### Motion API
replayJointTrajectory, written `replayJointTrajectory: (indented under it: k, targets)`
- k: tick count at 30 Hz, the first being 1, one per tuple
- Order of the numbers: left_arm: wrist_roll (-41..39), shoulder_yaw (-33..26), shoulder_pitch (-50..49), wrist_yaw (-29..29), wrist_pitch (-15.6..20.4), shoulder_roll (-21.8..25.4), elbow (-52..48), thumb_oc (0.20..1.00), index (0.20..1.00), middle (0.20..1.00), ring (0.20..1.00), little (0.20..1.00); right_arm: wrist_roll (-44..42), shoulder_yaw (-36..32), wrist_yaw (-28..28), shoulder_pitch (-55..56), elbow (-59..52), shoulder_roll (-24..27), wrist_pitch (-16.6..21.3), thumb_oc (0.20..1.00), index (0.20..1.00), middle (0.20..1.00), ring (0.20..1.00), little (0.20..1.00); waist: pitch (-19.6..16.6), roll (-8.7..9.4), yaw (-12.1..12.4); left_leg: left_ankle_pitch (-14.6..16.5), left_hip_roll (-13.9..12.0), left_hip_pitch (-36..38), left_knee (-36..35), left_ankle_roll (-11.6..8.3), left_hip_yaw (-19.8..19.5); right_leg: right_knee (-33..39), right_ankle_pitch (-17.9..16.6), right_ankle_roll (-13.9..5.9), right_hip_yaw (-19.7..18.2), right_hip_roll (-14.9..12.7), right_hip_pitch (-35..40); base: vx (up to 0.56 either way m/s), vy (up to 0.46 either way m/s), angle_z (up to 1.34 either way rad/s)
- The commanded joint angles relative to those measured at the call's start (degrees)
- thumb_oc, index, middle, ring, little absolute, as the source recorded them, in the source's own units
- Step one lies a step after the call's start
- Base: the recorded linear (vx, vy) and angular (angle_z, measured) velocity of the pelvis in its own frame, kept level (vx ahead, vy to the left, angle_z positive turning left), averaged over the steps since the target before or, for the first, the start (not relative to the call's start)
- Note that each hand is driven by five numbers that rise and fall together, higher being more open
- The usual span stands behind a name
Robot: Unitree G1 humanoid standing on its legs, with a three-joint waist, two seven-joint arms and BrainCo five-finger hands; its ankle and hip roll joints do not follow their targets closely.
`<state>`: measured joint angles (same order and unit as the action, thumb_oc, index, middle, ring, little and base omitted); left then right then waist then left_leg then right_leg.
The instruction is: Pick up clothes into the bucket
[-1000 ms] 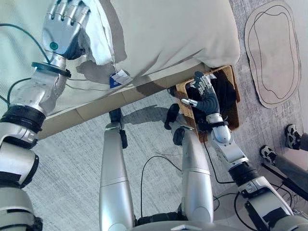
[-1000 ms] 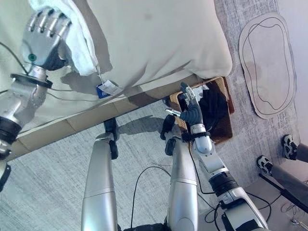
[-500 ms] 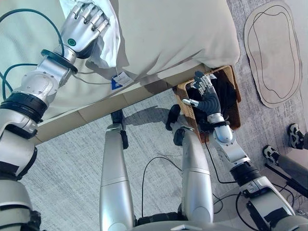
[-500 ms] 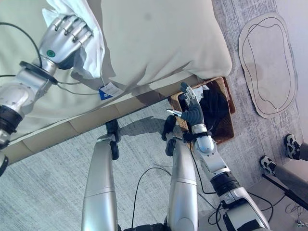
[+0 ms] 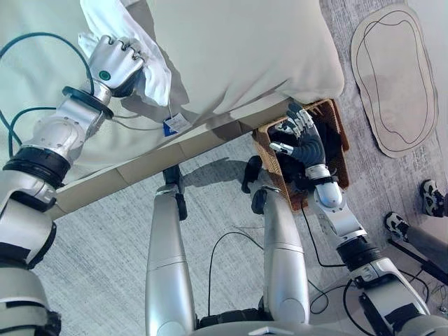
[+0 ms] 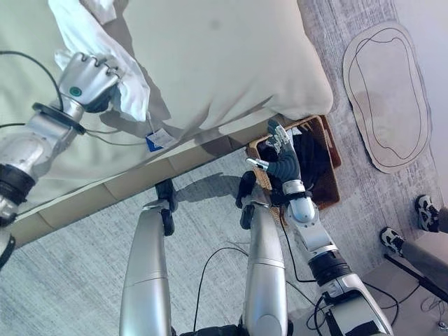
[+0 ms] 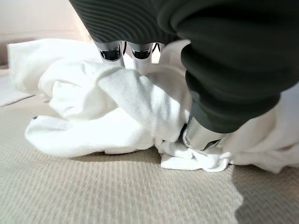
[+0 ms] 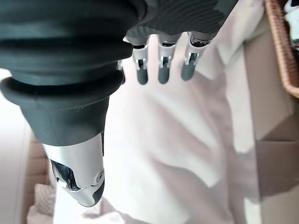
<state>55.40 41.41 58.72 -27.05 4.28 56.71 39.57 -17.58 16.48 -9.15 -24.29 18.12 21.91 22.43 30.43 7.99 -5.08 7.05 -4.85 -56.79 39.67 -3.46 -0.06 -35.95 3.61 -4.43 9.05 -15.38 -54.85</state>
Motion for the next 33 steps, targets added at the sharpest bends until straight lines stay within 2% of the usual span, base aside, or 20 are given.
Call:
replayJointTrajectory:
  k: [1, 3, 4, 5, 6, 7, 8, 9, 10, 11, 12, 14, 15, 16, 19, 20, 22, 25, 28, 33]
  targets:
    - [-0.63, -2.37, -6.70, 0.40, -0.09, -0.19, 0.97, 0.200, 0.200, 0.200, 0.200, 0.200, -0.15, -1.20, -0.11, 4.75, -5.14, 1.13, 2.93, 1.000, 1.000, 1.000, 1.000, 1.000, -4.27, -0.89, 0.63, 1.84, 0.93, 1.03, -1.58, 2.41, 0.21, 7.81, -6.05, -6.38, 0.02, -1.70, 3.09, 0.00, 0.000, 0.00]
    - [-0.85, -3.88, -8.72, 0.04, 0.07, -0.45, 0.00, 0.200, 0.200, 0.200, 0.200, 0.200, 0.57, -1.25, -0.42, 5.12, -5.25, 1.06, 2.85, 1.000, 1.000, 1.000, 1.000, 1.000, -4.17, -0.78, 1.01, 1.05, 0.90, 3.24, -3.64, 2.18, 0.73, 10.09, -6.91, -6.47, 0.28, -1.60, 5.47, -0.04, -0.002, -0.02]
    - [-1.40, -5.63, -11.14, -0.39, 0.34, -1.21, -0.70, 0.200, 0.200, 0.200, 0.200, 0.200, 1.11, -1.62, -0.63, 5.63, -5.01, 1.00, 2.68, 1.000, 1.000, 1.000, 1.000, 1.000, -4.23, -0.72, 1.17, -1.68, 1.18, 5.00, -6.33, 2.30, 1.49, 12.75, -8.95, -5.89, 1.05, -2.20, 7.31, 0.01, -0.012, -0.05]
    - [-1.38, -5.81, -11.38, -0.35, 0.34, -1.17, -0.77, 0.200, 0.200, 0.200, 0.200, 0.200, 1.12, -1.49, -0.62, 5.66, -4.99, 1.03, 2.66, 1.000, 1.000, 1.000, 1.000, 1.000, -4.48, -0.90, 1.20, -0.17, 1.00, 5.92, -6.48, 1.94, 1.02, 12.49, -7.68, -6.58, 0.59, -1.80, 7.96, 0.03, -0.023, -0.07]
    - [-1.68, -7.00, -12.91, -0.65, 0.48, -1.79, -1.22, 0.200, 0.200, 0.200, 0.200, 0.200, 1.40, -1.63, -0.80, 5.91, -4.58, 0.99, 2.50, 1.000, 1.000, 1.000, 1.000, 1.000, -4.73, -1.00, 1.38, -0.62, 1.01, 7.36, -7.90, 1.81, 1.13, 13.50, -8.03, -6.69, 0.91, -1.89, 9.24, 0.03, -0.024, -0.04]
    - [-2.19, -8.31, -14.47, -0.62, 0.63, -2.34, -2.26, 0.200, 0.200, 0.200, 0.200, 0.200, 1.65, -2.14, -1.02, 6.25, -4.35, 0.86, 2.38, 1.000, 1.000, 1.000, 1.000, 1.000, -4.75, -0.95, 1.55, -2.69, 1.40, 7.97, -9.35, 2.02, 1.62, 14.81, -9.63, -6.12, 1.65, -2.45, 10.05, 0.00, -0.026, 0.04]
    - [-3.82, -12.01, -18.43, -0.74, 1.14, -4.04, -4.67, 0.200, 0.200, 0.200, 0.200, 0.200, 2.60, -2.64, -1.43, 7.18, -3.37, 0.61, 1.81, 1.000, 1.000, 1.000, 1.000, 1.000, -5.58, -1.31, 2.15, -3.48, 1.58, 11.38, -12.15, 1.70, 1.54, 16.62, -9.93, -6.20, 2.17, -2.80, 13.24, -0.02, -0.015, 0.11]
    - [-3.79, -12.32, -18.80, -0.65, 1.12, -4.01, -4.89, 0.200, 0.200, 0.200, 0.200, 0.200, 2.62, -2.49, -1.46, 7.22, -3.39, 0.68, 1.81, 1.000, 1.000, 1.000, 1.000, 1.000, -5.45, -1.35, 2.01, -3.59, 1.60, 11.77, -12.43, 1.68, 1.53, 16.83, -9.99, -6.19, 2.23, -2.80, 13.61, 0.11, -0.028, 0.16]
    - [-7.02, -17.24, -23.14, -1.20, 2.17, -6.34, -8.50, 0.200, 0.200, 0.200, 0.200, 0.200, 3.35, -3.42, -1.37, 8.34, -2.37, 0.43, 1.16, 1.000, 1.000, 1.000, 1.000, 1.000, -6.27, -1.69, 2.88, -4.16, 1.78, 14.88, -15.08, 1.36, 1.48, 18.66, -10.35, -6.33, 2.64, -3.05, 16.54, 0.06, -0.017, 0.12]
    - [-6.99, -17.70, -23.68, -1.06, 2.15, -6.30, -8.85, 0.200, 0.200, 0.200, 0.200, 0.200, 3.35, -3.21, -1.37, 8.40, -2.41, 0.53, 1.16, 1.000, 1.000, 1.000, 1.000, 1.000, -6.18, -1.75, 2.68, -4.26, 1.79, 15.26, -15.34, 1.35, 1.47, 18.88, -10.43, -6.33, 2.71, -3.03, 16.92, 0.13, -0.025, 0.06]
    - [-10.67, -21.97, -27.53, -1.71, 3.87, -8.88, -12.33, 0.200, 0.200, 0.200, 0.200, 0.200, 3.95, -3.95, -1.29, 9.13, -1.48, 0.13, 0.38, 1.000, 1.000, 1.000, 1.000, 1.000, -7.09, -1.96, 3.35, -5.02, 1.86, 18.32, -17.85, 1.03, 1.35, 21.01, -10.76, -6.44, 3.15, -3.09, 20.19, 0.06, -0.012, -0.01]
    - [-12.61, -23.86, -29.53, -1.84, 5.00, -10.17, -14.11, 0.200, 0.200, 0.200, 0.200, 0.200, 4.62, -4.07, -1.38, 9.42, -0.93, 0.12, 0.04, 1.000, 1.000, 1.000, 1.000, 1.000, -7.48, -2.02, 3.60, -5.36, 1.94, 19.89, -19.04, 0.90, 1.28, 21.95, -10.94, -6.45, 3.58, -3.10, 21.71, 0.10, -0.035, 0.05]
    - [-16.51, -27.58, -33.85, -1.98, 8.35, -12.95, -20.07, 0.200, 0.200, 0.200, 0.200, 0.200, 7.26, -4.61, -2.47, 9.86, 0.87, 0.13, -0.80, 1.000, 1.000, 1.000, 1.000, 1.000, -8.35, -2.36, 4.36, -6.04, 1.98, 23.10, -21.90, 0.71, 1.06, 24.05, -11.11, -6.60, 4.42, -3.01, 25.10, 0.12, -0.042, 0.17]
    - [-16.53, -27.84, -34.18, -1.84, 8.32, -12.93, -20.33, 0.200, 0.200, 0.200, 0.200, 0.200, 7.32, -4.47, -2.52, 9.88, 0.87, 0.14, -0.79, 1.000, 1.000, 1.000, 1.000, 1.000, -8.23, -2.38, 4.25, -6.13, 1.96, 23.45, -22.14, 0.69, 1.05, 24.24, -11.18, -6.59, 4.49, -2.97, 25.44, 0.11, -0.037, 0.18]
    - [-21.37, -30.70, -37.56, -0.45, 12.67, -16.08, -29.21, 0.200, 0.200, 0.200, 0.200, 0.200, 13.22, -4.44, -3.78, 9.39, 2.00, 0.96, -2.00, 1.000, 1.000, 1.000, 1.000, 1.000, -8.96, -2.68, 5.12, -6.37, 2.08, 26.58, -23.78, 0.66, 0.83, 25.62, -11.29, -6.61, 5.09, -2.98, 28.60, 0.08, -0.029, 0.10]
    - [-25.80, -31.18, -38.82, 1.57, 15.35, -18.39, -33.65, 0.200, 0.200, 0.200, 0.200, 0.200, 17.36, -3.77, -4.57, 8.86, 2.74, 1.85, -2.96, 1.000, 1.000, 1.000, 1.000, 1.000, -9.52, -2.77, 5.65, -6.37, 2.26, 28.15, -24.41, 0.79, 0.61, 26.04, -11.18, -6.61, 5.41, -3.03, 30.33, 0.08, -0.027, 0.05]
    - [-27.99, -30.95, -38.81, 2.63, 16.41, -19.31, -35.54, 0.200, 0.200, 0.200, 0.200, 0.200, 19.10, -3.25, -4.88, 8.30, 3.11, 2.13, -3.44, 1.000, 1.000, 1.000, 1.000, 1.000, -9.79, -2.78, 5.66, -6.89, 2.40, 28.89, -25.06, 0.87, 0.52, 26.62, -11.52, -6.57, 5.57, -3.16, 31.22, 0.07, -0.021, 0.05]
    - [-37.18, -29.26, -38.18, 7.37, 19.05, -21.71, -42.36, 0.200, 0.200, 0.200, 0.200, 0.200, 23.13, -0.23, -3.39, 6.69, 4.08, 3.46, -4.52, 1.000, 1.000, 1.000, 1.000, 1.000, -11.68, -2.97, 6.17, -7.36, 1.95, 32.95, -28.17, 0.47, 0.71, 28.61, -11.35, -6.91, 6.41, -2.86, 35.13, 0.08, -0.023, 0.01]
    - [-41.79, -28.05, -37.24, 10.11, 19.56, -22.39, -44.19, 0.200, 0.200, 0.200, 0.200, 0.200, 26.12, 1.85, -2.88, 5.45, 4.71, 4.44, -5.02, 1.000, 1.000, 1.000, 1.000, 1.000, -12.80, -3.08, 6.25, -8.29, 2.08, 35.12, -30.33, 0.28, 0.75, 30.37, -11.77, -7.01, 6.97, -2.60, 37.31, 0.08, -0.026, 0.01]
    - [-57.40, -24.99, -34.27, 17.25, 20.17, -25.39, -48.73, 0.200, 0.200, 0.200, 0.200, 0.200, 30.42, 6.57, -0.06, 3.50, 3.12, 5.63, -5.60, 1.000, 1.000, 1.000, 1.000, 1.000, -15.69, -3.40, 6.19, -8.69, 1.71, 39.66, -32.67, -0.15, 0.92, 32.38, -11.85, -7.29, 7.99, -2.08, 41.84, 0.09, -0.017, 0.03]
